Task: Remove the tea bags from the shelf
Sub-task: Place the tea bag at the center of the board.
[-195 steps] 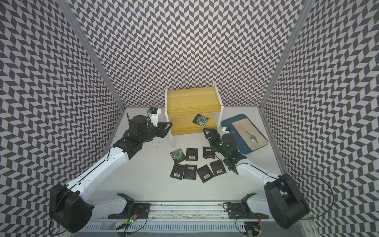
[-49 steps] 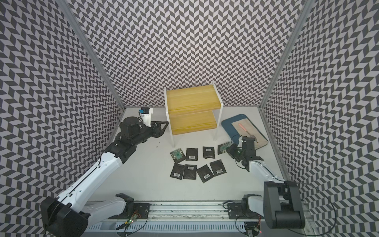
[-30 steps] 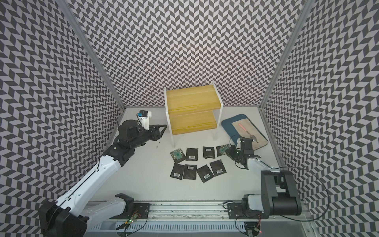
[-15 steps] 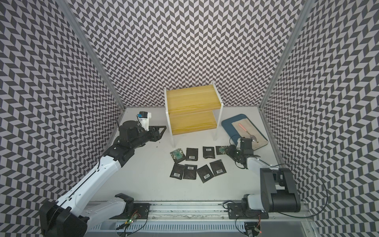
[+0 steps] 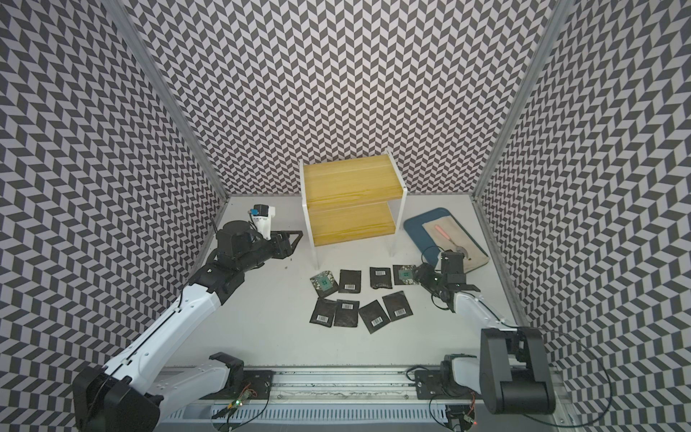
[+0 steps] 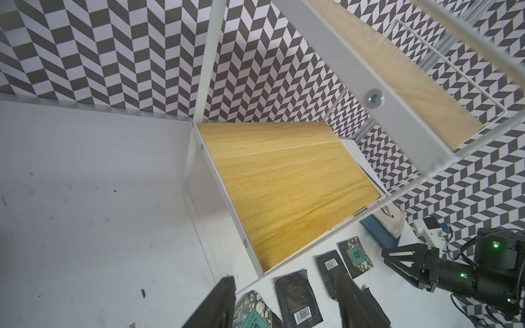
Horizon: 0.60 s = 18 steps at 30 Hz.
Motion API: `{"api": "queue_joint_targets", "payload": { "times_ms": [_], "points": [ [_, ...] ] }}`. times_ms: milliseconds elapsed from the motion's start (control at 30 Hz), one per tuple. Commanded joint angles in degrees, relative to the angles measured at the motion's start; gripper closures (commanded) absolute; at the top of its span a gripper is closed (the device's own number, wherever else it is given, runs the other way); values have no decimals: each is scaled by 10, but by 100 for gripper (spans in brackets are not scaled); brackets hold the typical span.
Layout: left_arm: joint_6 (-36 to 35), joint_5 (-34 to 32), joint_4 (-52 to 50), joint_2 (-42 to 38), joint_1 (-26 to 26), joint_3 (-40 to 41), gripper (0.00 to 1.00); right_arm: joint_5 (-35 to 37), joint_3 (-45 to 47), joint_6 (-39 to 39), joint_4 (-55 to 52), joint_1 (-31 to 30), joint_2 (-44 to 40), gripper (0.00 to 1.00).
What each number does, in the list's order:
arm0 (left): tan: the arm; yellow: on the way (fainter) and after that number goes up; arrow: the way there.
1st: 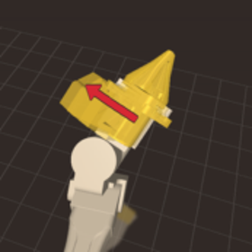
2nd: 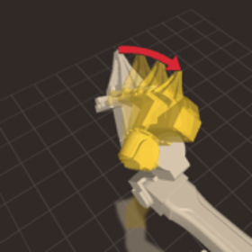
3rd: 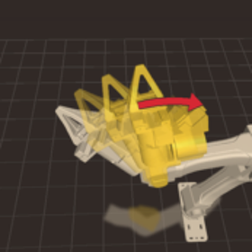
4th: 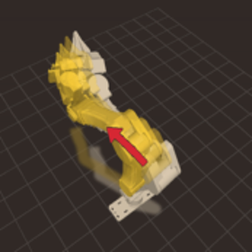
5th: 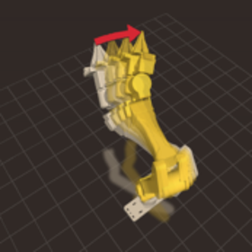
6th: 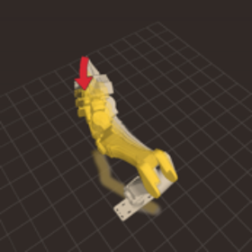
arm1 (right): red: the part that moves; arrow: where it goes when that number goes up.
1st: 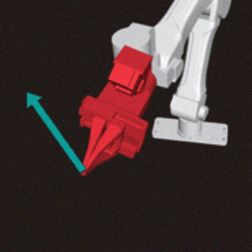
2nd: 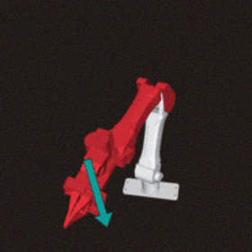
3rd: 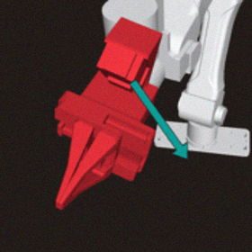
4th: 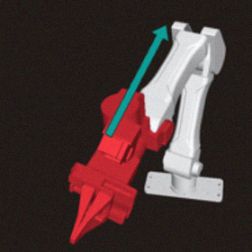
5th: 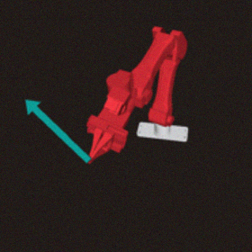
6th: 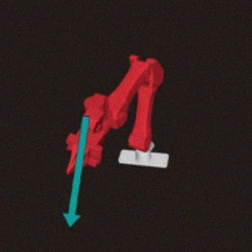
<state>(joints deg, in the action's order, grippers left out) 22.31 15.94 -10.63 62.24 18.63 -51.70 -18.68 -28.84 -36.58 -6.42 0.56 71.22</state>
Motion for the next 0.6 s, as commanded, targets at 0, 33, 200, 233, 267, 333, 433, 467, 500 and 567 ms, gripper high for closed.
{"api": "queue_joint_targets", "payload": {
  "times_ms": [0,33,200,233,267,333,433,467,500,567],
  "points": [
    [12,-1,-6,-7,-7,-3,35,15,-15,12,-22,3,-37,38],
    [14,-5,-10,-7,-9,-5,33,21,-25,15,-30,3,-48,35],
    [22,-29,-35,6,-19,-18,0,57,-79,32,-55,3,-94,21],
    [24,-30,-43,12,-21,-23,0,65,-91,36,-59,3,-98,12],
    [24,-35,-49,16,-21,-27,0,73,-102,39,-62,3,-100,0],
    [26,-53,-60,25,-23,-36,0,89,-133,48,-71,3,-98,0],
    [24,-72,-69,44,-32,-55,0,123,-171,60,-73,3,-88,0],
    [22,-78,-69,52,-35,-60,0,134,-180,61,-70,3,-84,1],
    [20,-89,-71,63,-38,-71,0,150,-189,61,-66,3,-80,0],
    [12,-127,-66,78,-42,-80,0,188,-198,62,-48,3,-78,0]
  ]
}}
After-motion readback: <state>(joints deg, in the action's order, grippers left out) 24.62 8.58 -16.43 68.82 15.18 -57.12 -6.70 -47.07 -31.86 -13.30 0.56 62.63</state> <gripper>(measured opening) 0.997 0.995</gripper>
